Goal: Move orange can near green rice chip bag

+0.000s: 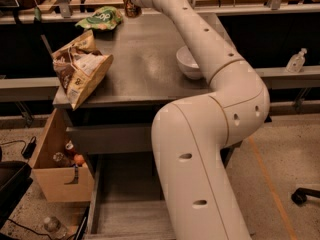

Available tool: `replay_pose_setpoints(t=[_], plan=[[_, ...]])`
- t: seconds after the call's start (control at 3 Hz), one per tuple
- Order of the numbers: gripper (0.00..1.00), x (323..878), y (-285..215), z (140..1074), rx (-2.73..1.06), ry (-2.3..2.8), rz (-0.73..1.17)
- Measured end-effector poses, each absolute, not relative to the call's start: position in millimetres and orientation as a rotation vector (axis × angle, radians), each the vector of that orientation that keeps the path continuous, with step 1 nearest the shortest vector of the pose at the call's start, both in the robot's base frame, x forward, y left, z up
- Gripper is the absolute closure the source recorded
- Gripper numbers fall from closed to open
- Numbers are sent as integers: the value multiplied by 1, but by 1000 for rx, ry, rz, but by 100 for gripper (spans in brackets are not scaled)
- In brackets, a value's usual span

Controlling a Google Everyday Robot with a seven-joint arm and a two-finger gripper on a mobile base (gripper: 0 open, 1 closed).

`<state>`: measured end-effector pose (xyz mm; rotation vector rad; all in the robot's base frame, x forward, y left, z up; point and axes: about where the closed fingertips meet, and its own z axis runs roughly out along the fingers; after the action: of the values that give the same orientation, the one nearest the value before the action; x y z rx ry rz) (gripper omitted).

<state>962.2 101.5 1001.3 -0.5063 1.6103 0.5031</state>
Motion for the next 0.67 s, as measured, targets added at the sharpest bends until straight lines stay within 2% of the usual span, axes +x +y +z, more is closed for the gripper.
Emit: replay_pose_setpoints(t=[0.67], plan=[[100, 1000, 102, 949, -381, 1597, 565]])
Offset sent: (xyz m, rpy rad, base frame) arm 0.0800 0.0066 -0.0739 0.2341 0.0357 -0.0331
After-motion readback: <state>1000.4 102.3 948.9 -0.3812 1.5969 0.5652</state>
